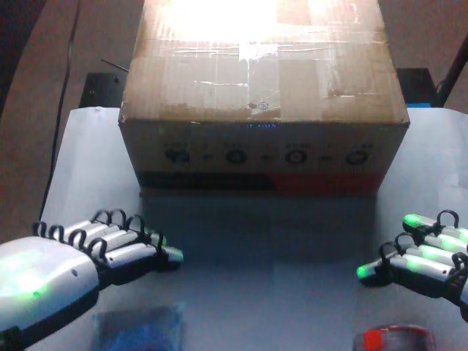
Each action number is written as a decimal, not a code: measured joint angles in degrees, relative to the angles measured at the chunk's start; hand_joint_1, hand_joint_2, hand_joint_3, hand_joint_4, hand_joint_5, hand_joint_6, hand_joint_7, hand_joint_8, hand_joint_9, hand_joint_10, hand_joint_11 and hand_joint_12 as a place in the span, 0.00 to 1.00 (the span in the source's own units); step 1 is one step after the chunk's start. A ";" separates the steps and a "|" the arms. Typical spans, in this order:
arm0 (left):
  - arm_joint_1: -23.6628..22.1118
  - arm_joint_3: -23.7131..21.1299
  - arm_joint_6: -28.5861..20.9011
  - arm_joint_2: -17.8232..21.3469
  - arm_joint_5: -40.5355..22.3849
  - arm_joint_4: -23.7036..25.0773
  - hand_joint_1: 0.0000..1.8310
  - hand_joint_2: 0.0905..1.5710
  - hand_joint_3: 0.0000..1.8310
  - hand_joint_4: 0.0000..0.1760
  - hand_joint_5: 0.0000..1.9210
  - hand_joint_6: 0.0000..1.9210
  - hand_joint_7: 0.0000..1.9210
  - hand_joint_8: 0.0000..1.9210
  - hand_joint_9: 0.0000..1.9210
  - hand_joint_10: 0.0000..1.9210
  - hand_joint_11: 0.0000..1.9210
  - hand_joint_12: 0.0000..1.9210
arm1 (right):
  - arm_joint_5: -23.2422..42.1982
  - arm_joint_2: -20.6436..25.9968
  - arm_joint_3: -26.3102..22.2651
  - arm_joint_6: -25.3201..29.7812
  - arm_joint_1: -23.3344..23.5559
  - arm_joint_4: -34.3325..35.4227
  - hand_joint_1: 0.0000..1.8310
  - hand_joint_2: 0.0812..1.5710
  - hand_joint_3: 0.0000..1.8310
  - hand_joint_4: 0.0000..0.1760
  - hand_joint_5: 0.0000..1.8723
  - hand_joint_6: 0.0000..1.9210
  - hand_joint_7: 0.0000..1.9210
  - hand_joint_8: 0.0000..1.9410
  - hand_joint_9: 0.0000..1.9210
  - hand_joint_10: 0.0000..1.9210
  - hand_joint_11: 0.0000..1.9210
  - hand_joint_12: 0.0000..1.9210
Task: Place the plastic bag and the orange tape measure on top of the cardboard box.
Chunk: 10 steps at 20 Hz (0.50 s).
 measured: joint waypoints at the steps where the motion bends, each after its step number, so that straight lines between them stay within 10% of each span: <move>1: -0.13 0.00 -0.02 0.00 -0.07 0.04 0.35 0.62 0.00 0.05 0.13 0.06 0.03 0.20 0.00 0.35 0.00 0.86 | -0.09 0.00 0.00 -0.02 0.00 -0.09 0.32 0.54 0.00 0.00 0.10 0.30 0.08 0.30 0.00 0.56 0.00 0.86; 8: -0.13 1.01 0.00 -2.05 -1.55 -0.11 0.35 0.60 0.00 0.00 0.14 0.03 0.05 0.17 0.00 0.38 0.00 0.85 | 0.00 -1.73 0.92 -0.24 -0.02 0.72 0.28 0.53 0.00 0.00 0.13 0.20 0.12 0.19 0.00 0.54 0.00 0.85; 10: -0.13 1.66 0.48 -2.99 -2.51 -0.28 0.35 0.60 0.00 0.12 0.14 0.01 0.07 0.13 0.00 0.39 0.00 0.82 | -0.02 -2.19 1.60 -0.72 0.00 1.57 0.29 0.53 0.00 0.00 0.13 0.17 0.13 0.15 0.00 0.49 0.00 0.77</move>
